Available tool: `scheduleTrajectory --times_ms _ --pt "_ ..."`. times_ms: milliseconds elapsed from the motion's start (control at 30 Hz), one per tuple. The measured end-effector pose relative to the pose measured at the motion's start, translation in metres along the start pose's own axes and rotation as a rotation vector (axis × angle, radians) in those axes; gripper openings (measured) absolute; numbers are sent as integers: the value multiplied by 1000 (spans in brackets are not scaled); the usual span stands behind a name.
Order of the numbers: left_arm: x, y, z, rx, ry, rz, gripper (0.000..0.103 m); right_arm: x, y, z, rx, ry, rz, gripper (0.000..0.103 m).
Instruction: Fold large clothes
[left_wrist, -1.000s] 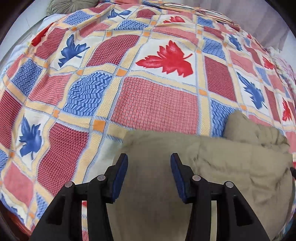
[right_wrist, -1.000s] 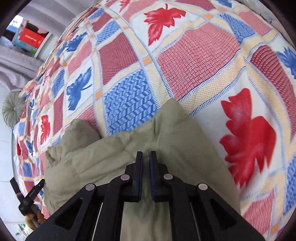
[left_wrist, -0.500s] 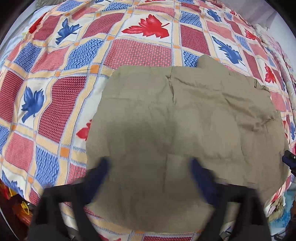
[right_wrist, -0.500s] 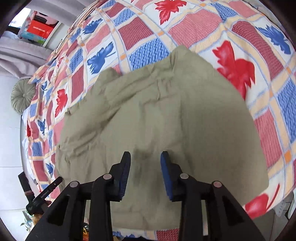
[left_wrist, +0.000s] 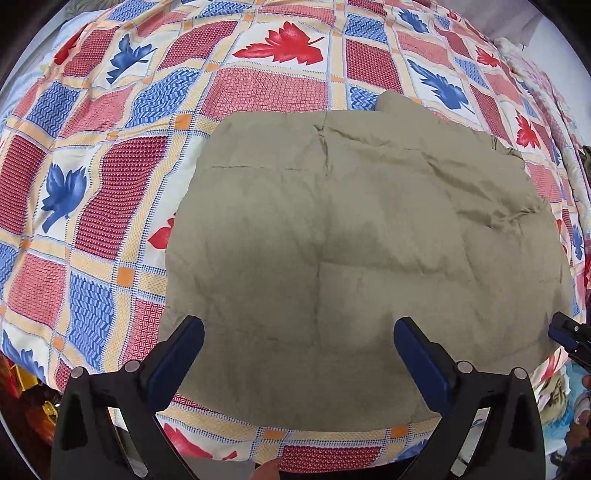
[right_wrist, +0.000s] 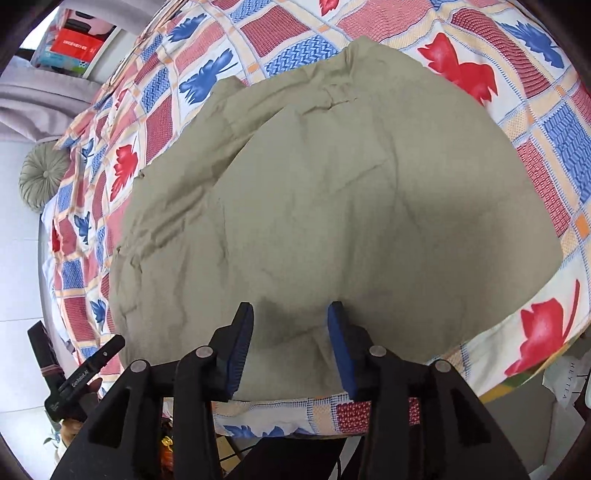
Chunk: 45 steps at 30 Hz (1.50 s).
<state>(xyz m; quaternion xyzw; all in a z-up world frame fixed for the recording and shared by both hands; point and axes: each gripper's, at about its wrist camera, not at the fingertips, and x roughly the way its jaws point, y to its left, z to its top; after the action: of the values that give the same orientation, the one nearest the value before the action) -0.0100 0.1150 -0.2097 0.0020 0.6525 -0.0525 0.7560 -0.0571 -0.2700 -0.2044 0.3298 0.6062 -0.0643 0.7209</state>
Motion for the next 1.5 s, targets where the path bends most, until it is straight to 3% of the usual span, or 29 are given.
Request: scheduleTrajectory --times_ms 133,367,500,633,867,1100,1267,1500 --pt "2 3 -2 23 -8 52 103 1 14 -5 -31 5 9 86" --pt "3 10 -5 27 -9 25 103 11 48 -14 -115 1 11 89" --pt "4 14 -4 24 -16 54 103 19 59 -15 -126 7 19 89" --pt "8 24 -2 6 4 19 103 29 67 -16 -146 42 8 89" --pt "6 72 20 2 -30 -168 103 38 66 -16 -160 67 -18 89" --pt "59 117 44 -74 131 -476 103 46 63 -17 -151 81 -38 89" --pt "96 102 49 -112 212 -670 103 51 63 -17 -161 95 -52 89" --pt "108 58 59 -30 243 -725 103 56 65 -17 -183 118 -83 90"
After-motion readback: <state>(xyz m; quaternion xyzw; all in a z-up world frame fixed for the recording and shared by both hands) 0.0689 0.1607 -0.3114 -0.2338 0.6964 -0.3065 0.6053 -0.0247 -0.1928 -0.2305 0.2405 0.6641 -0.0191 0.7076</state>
